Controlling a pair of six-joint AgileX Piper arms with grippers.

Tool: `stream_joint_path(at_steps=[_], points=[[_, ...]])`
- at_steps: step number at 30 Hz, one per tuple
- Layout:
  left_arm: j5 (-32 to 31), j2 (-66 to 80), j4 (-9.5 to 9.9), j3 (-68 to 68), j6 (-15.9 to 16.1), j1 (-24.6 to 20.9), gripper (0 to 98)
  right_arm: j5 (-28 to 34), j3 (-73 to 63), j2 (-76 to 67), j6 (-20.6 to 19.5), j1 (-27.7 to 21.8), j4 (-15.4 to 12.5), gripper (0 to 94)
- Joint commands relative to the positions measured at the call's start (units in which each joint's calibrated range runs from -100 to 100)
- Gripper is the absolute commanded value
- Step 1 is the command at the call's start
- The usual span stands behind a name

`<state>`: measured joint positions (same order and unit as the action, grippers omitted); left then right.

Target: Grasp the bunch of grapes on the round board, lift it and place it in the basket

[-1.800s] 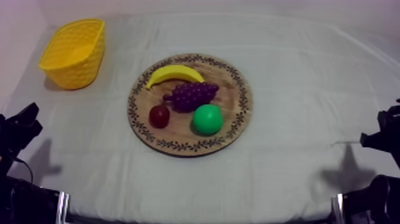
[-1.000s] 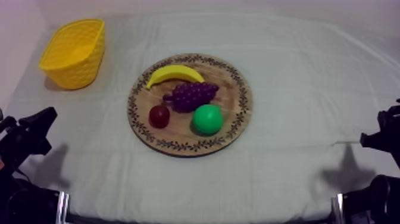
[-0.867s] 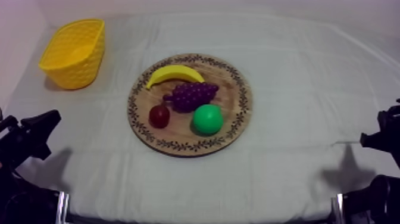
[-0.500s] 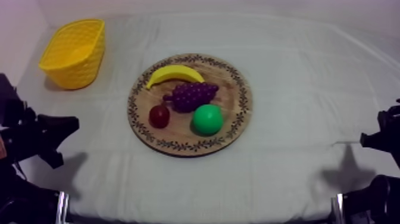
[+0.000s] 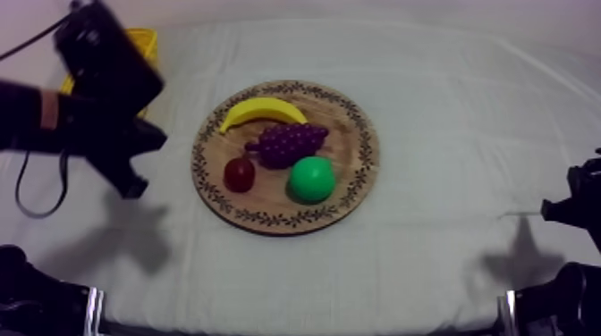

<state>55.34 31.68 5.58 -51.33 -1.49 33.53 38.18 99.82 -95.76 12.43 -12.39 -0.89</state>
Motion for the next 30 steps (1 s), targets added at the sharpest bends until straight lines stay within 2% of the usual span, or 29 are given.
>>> stream_joint_path(at_steps=[1,7,13,18,26,30], points=[[7.47,-12.57,-0.05,16.88,2.66,0.01,0.0,0.04,-0.05,0.01,0.00,-0.01,-0.01,0.3],[19.78,-27.14,-0.05,36.46,8.35,-0.56,0.0,0.04,-0.05,0.01,0.00,-0.01,-0.01,0.3],[26.56,-40.49,-0.10,52.26,12.93,-1.53,0.0,0.04,-0.05,0.01,0.00,-0.01,-0.01,0.3],[28.92,-49.33,-0.40,61.75,15.44,-1.57,0.0,0.04,-0.05,0.01,0.00,-0.01,-0.01,0.3],[29.93,-57.97,-1.02,69.47,17.28,-0.95,0.1,0.04,-0.05,0.01,0.00,-0.01,-0.01,0.3],[30.03,-60.53,-1.41,70.19,17.32,-1.09,6.7,0.04,-0.05,0.01,0.00,-0.01,-0.01,0.3]])
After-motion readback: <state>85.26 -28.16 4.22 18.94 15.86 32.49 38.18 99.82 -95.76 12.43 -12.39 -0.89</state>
